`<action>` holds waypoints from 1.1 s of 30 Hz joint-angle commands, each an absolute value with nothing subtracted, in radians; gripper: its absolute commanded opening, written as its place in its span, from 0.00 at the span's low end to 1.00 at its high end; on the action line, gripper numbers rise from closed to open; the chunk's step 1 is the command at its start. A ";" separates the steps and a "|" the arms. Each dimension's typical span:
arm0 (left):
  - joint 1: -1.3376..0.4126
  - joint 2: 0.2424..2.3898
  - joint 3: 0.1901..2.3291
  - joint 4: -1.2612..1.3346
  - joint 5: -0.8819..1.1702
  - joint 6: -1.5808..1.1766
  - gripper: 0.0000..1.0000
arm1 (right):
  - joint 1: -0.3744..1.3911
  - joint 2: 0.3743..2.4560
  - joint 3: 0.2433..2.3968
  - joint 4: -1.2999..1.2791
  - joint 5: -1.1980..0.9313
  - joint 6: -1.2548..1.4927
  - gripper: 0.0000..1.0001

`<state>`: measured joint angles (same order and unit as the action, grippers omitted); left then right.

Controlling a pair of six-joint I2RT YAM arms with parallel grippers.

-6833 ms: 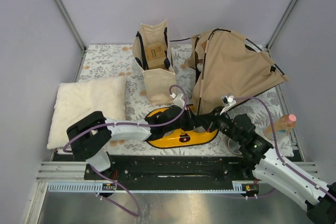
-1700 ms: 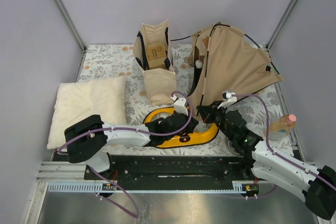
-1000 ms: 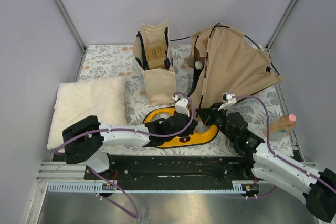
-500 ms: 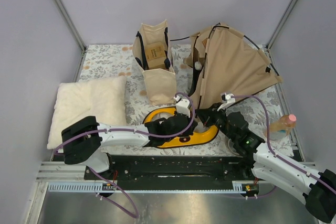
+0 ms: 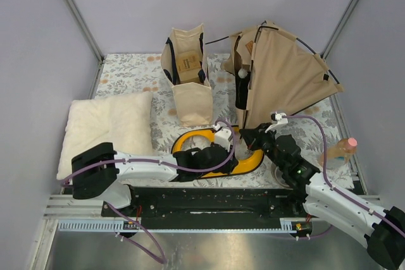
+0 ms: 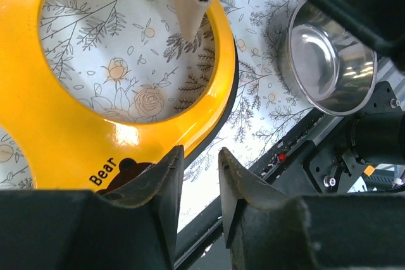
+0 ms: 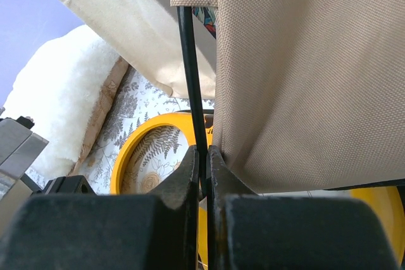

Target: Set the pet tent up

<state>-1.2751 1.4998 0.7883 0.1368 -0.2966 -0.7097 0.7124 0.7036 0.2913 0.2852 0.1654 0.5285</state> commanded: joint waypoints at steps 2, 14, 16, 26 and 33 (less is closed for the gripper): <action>-1.275 1.436 0.772 0.130 -0.317 -0.718 0.37 | 0.706 0.658 0.269 0.305 0.216 0.543 0.00; -1.263 1.388 0.839 -0.041 -0.451 -0.719 0.49 | 0.706 0.520 0.199 0.062 0.563 0.684 0.12; -1.246 1.373 0.854 -0.077 -0.460 -0.719 0.50 | 0.706 0.489 0.210 0.006 0.613 0.710 0.25; -1.149 1.252 0.911 -0.184 -0.448 -0.689 0.57 | 0.706 0.411 0.296 -0.215 0.730 0.781 0.66; -1.082 1.118 0.946 -0.274 -0.462 -0.664 0.62 | 0.704 0.416 0.415 -0.169 0.603 0.606 0.78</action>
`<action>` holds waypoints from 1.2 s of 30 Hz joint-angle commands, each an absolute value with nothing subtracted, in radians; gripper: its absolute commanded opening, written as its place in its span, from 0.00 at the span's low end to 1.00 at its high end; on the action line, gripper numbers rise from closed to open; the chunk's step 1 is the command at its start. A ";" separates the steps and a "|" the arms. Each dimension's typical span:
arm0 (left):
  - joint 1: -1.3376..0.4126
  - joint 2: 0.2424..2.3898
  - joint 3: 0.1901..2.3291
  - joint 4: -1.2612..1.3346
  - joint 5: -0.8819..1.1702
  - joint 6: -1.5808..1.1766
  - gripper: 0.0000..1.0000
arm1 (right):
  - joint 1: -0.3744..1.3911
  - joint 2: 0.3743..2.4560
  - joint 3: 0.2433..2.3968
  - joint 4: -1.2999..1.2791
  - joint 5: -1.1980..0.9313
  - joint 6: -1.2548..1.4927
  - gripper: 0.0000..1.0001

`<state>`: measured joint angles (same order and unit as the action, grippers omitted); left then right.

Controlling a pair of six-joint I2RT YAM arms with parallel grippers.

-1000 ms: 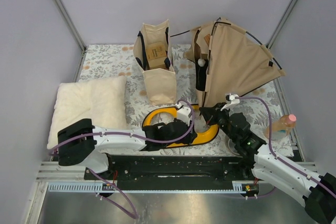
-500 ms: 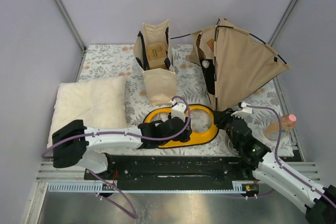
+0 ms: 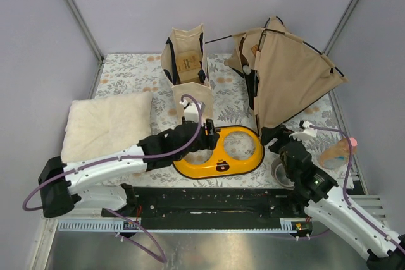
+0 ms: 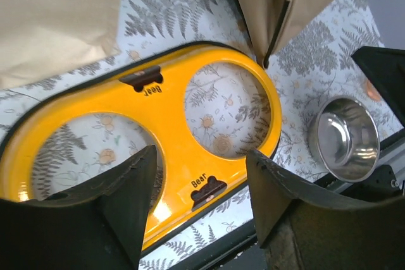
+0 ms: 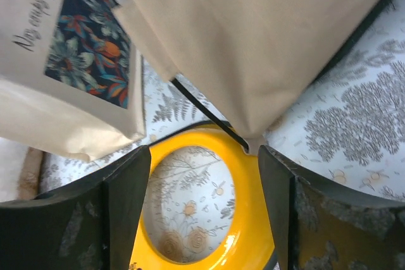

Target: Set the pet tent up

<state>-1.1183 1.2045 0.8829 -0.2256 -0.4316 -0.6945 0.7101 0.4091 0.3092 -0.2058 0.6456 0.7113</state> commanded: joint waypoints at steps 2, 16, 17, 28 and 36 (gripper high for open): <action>-1.051 1.082 0.966 -0.308 -0.453 -0.652 0.64 | 0.704 0.442 0.465 -0.178 0.580 0.569 0.79; -0.695 0.930 1.083 -0.437 -0.375 -0.592 0.81 | 0.704 0.537 0.545 -0.166 0.476 0.509 0.80; -0.689 0.930 1.083 -0.407 -0.333 -0.575 0.81 | 0.706 0.538 0.546 -0.166 0.468 0.509 0.79; -0.845 1.077 1.008 -0.118 0.194 -0.388 0.80 | 0.706 0.496 0.543 -0.210 0.451 0.506 0.79; -0.920 1.443 0.910 0.392 0.005 -0.520 0.80 | 0.706 0.450 0.594 -0.377 0.508 0.561 0.79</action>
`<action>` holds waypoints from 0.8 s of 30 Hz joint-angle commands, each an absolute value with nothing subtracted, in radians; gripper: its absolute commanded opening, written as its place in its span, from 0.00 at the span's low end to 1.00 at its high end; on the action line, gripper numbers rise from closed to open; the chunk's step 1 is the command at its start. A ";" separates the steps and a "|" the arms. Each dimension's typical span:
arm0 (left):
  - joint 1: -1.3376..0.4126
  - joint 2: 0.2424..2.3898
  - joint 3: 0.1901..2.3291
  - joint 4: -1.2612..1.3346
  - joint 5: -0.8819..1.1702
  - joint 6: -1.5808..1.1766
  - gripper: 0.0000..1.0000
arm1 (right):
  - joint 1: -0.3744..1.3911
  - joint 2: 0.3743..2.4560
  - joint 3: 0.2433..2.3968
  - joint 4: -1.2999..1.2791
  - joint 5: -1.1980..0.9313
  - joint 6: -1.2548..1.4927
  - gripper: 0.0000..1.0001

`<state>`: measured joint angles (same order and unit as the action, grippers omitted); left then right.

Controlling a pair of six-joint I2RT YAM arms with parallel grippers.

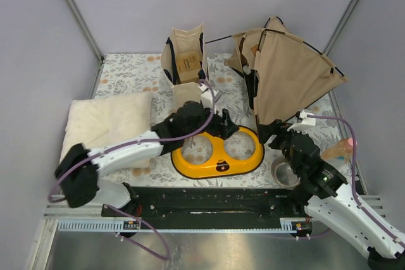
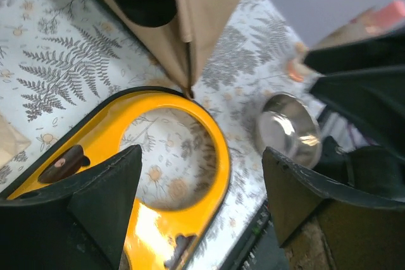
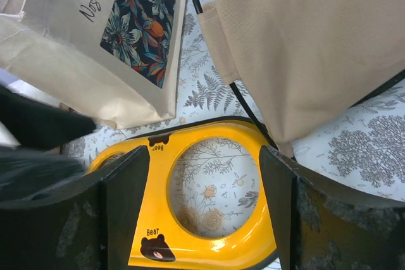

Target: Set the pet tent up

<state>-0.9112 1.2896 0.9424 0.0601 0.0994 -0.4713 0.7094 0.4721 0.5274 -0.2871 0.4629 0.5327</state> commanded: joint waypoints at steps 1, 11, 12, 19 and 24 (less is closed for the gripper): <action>-0.922 1.489 0.919 0.441 -0.046 -0.522 0.79 | 0.706 0.442 0.595 -0.393 0.508 0.563 0.79; -0.812 1.809 1.098 0.408 -0.388 -0.508 0.79 | 0.704 0.376 0.604 -0.457 0.503 0.568 0.78; -0.781 1.807 1.095 0.388 -0.397 -0.532 0.79 | 0.704 0.382 0.606 -0.457 0.502 0.568 0.78; -0.689 1.724 0.951 0.362 -0.481 -0.577 0.79 | 0.704 0.534 0.643 -0.371 0.468 0.552 0.77; -0.687 1.657 0.870 0.394 -0.421 -0.543 0.79 | 0.704 0.724 0.764 -0.275 0.528 0.494 0.77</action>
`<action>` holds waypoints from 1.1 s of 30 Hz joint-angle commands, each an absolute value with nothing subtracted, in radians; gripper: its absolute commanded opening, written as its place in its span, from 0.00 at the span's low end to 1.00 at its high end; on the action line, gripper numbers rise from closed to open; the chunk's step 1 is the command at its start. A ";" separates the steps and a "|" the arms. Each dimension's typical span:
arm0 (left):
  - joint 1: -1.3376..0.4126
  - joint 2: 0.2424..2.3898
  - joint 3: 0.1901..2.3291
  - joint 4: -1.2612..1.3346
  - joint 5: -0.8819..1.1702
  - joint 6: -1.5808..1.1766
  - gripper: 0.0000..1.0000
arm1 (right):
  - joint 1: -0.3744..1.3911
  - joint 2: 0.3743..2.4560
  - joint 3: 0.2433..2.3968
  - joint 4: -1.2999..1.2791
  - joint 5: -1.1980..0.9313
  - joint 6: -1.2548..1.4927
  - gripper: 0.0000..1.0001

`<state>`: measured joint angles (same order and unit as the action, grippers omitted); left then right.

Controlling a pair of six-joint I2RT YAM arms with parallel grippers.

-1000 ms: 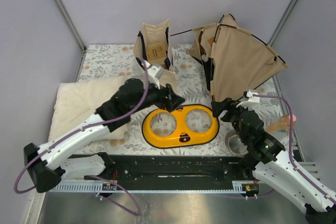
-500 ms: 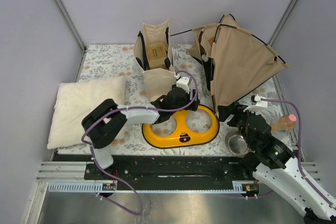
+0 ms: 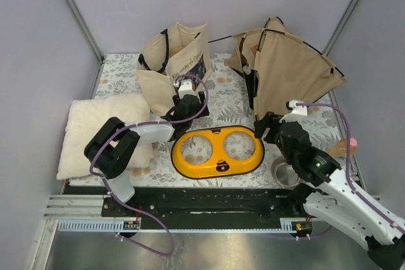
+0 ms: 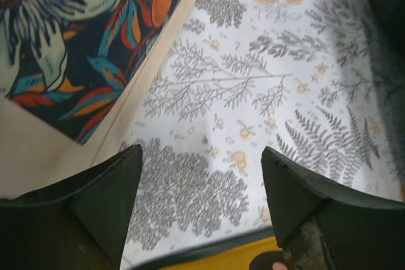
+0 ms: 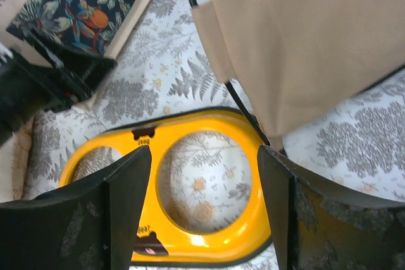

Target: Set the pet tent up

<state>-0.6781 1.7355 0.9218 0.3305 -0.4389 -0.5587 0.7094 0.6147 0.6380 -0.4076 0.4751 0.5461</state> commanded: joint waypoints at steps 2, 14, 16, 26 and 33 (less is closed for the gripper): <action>-0.689 1.629 0.845 0.434 -0.301 -0.535 0.79 | 0.706 0.814 0.843 -0.247 0.555 0.445 0.77; -0.753 1.419 0.710 0.496 -0.035 -0.581 0.78 | 0.578 1.414 1.489 -0.259 0.749 0.140 0.76; -0.755 1.369 0.693 0.450 -0.037 -0.588 0.78 | 0.560 1.483 1.548 -0.273 0.756 0.106 0.74; -0.755 1.100 0.689 0.144 -0.121 -0.488 0.79 | 0.508 1.654 1.649 -0.324 0.712 0.034 0.72; -0.753 1.029 0.654 0.095 -0.161 -0.494 0.80 | 0.473 1.683 1.637 -0.324 0.695 0.069 0.51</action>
